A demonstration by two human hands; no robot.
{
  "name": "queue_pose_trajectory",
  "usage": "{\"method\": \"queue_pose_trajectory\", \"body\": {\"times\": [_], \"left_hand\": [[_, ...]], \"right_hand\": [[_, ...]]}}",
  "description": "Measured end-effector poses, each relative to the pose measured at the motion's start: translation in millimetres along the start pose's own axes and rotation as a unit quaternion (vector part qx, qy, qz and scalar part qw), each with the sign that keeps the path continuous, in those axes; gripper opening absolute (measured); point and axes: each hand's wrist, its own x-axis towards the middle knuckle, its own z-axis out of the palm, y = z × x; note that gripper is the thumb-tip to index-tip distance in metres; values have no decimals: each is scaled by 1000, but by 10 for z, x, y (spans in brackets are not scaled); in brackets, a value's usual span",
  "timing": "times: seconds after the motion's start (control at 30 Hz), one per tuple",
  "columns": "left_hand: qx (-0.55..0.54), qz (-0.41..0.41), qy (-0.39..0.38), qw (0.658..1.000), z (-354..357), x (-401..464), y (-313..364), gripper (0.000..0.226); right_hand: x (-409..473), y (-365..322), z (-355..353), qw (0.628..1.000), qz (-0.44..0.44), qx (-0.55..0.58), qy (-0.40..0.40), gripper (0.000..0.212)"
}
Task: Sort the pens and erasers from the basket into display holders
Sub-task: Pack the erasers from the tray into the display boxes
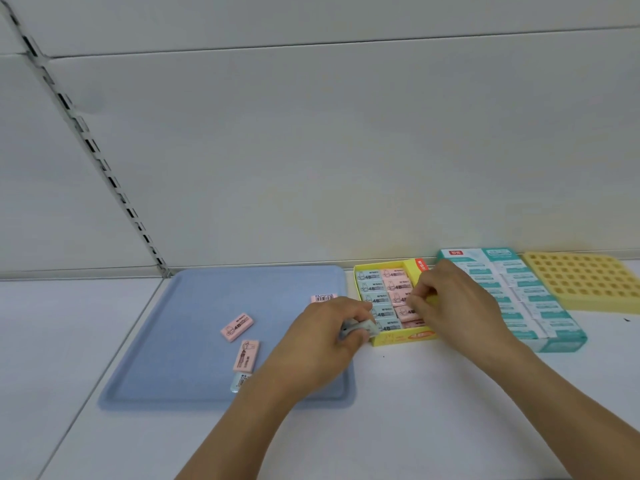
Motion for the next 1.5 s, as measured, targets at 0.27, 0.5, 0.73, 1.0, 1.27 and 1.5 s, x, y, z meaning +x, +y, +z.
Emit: {"method": "queue_pose_trajectory", "body": {"times": [0.27,0.5,0.73,1.0,1.27,1.5], "left_hand": [[-21,-6,13,1000,9,-8,11,19],[-197,-35,96,975,21,-43,46,13],[-337,-98,103,931,-98,-129,10,36],[-363,-108,119,918,-209,-229,7,39],[-63,-129,228,963,-371,-279,-289,33],[146,-219,174,949,-702,-407,-706,35]], "right_hand": [[-17,97,-70,995,-61,59,-53,15],[-36,56,-8,996,-76,50,-3,15],[-118,-330,-37,938,-185,285,-62,15],[-34,-381,15,928,-281,225,-100,20],[377,-42,-15,988,-138,66,-11,23],[379,-190,128,992,-119,-10,-25,28]]}}
